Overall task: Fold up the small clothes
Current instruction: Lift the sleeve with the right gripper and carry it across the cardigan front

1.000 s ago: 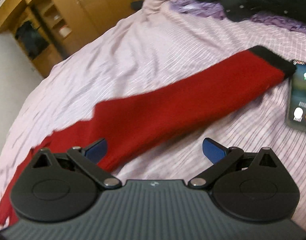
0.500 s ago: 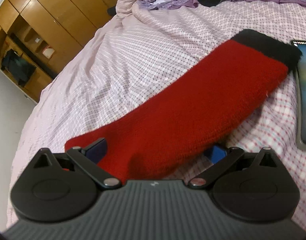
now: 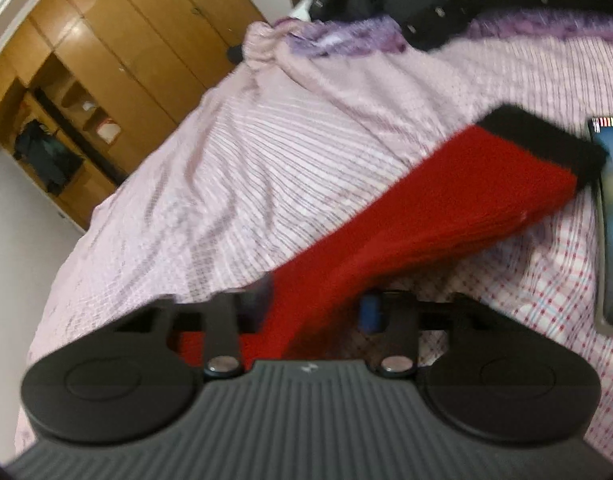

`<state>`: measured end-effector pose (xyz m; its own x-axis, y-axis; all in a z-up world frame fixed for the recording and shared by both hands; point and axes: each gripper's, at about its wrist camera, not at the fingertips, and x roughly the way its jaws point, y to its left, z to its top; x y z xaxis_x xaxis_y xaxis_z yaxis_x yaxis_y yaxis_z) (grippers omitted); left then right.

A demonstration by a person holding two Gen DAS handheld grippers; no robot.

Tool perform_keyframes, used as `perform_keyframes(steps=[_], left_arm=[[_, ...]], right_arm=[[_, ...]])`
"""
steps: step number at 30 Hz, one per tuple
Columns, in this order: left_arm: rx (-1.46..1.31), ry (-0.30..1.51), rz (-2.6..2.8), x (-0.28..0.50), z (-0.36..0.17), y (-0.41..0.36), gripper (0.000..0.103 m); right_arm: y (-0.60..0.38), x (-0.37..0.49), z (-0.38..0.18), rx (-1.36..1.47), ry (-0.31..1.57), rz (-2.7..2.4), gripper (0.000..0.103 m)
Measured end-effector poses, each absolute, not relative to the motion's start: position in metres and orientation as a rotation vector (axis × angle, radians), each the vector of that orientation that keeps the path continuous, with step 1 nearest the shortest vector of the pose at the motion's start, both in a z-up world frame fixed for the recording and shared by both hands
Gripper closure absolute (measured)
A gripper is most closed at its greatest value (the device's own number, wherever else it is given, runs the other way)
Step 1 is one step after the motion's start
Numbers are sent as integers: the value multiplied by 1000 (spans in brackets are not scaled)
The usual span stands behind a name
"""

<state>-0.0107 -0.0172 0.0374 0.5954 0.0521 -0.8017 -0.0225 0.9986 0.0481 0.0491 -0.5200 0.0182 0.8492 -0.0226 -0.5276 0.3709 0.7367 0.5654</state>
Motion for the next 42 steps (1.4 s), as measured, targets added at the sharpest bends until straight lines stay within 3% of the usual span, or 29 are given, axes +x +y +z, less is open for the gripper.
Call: perform_keyframes(steps=[1, 6, 42], left_arm=[[36, 931, 41, -11, 38, -17, 0], [25, 924, 36, -16, 41, -15, 0], [-36, 884, 32, -37, 52, 22, 0]], right_arm=[[-518, 46, 23, 694, 508, -227, 82], [-506, 31, 48, 585, 439, -182, 87], [-355, 31, 139, 288, 398, 75, 87]])
